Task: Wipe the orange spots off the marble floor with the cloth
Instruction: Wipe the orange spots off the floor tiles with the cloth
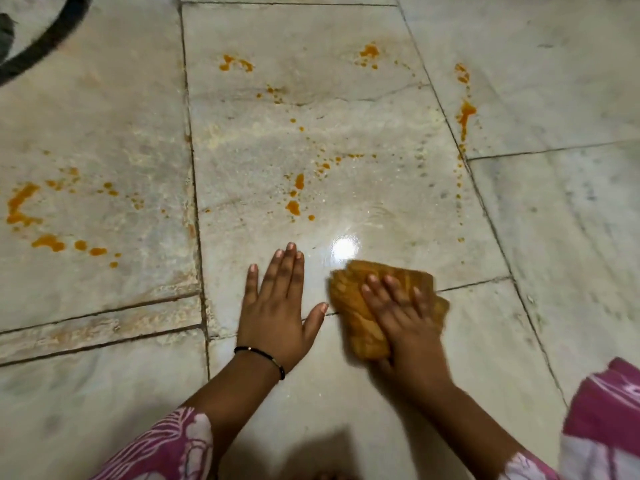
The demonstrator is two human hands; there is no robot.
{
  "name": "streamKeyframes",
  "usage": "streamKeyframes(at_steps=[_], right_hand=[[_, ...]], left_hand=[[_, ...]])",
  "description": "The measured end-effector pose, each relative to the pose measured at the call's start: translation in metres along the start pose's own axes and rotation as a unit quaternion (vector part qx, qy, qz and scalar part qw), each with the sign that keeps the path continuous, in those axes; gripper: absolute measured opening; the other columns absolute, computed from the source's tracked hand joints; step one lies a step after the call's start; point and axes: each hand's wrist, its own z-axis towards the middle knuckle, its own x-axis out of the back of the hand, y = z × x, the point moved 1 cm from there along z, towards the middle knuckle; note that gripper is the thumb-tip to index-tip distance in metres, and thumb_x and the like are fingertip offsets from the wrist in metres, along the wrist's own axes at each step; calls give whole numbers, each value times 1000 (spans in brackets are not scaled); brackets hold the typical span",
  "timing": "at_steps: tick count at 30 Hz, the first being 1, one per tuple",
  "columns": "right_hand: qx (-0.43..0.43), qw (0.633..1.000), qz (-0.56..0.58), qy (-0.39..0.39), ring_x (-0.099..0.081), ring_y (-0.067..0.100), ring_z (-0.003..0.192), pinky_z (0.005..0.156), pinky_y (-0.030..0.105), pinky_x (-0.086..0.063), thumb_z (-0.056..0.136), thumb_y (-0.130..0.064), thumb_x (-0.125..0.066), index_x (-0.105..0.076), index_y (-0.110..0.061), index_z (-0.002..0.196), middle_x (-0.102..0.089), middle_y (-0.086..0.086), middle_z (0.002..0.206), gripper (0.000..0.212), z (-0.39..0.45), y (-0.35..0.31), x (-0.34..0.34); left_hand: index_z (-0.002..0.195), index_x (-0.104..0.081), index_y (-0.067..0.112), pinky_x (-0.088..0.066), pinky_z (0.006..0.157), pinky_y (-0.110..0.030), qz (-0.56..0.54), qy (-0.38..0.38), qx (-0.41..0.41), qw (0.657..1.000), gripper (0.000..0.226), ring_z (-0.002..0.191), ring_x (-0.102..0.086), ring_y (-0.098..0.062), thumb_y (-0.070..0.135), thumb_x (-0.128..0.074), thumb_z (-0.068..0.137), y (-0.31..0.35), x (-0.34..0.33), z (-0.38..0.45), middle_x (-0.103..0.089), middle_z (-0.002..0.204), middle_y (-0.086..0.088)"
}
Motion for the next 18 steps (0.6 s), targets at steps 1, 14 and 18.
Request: streamKeyframes(at_steps=[1,14,18], right_hand=[[-14,1000,-4,9,-22,20,141,114,45,-13,74,-39,-45,-34,-17,144,-29,-1,151,74,-10,13,4],[51,997,-44,-33,-3,26,145,114,53,-5,82,-44,-39,-7,-42,146,-7,-7,157,72,72,-24,-1],[83,996,-17,-36,-16,22,144,113,49,-10,76,-40,-42,-26,-40,143,-24,-7,154,69,32,8,10]], left_hand=[[148,-19,9,-7,114,-49,-4,2,1,1000,76,144,-13,-20,57,-23,90,0,0,-1,-14,156,-7],[149,-8,10,6,114,-44,2,27,28,999,84,144,-1,-18,62,-26,86,-25,20,8,-4,158,-6],[149,-6,11,9,114,-43,29,2,24,999,93,144,1,-17,74,-17,82,-64,26,12,-1,158,-4]])
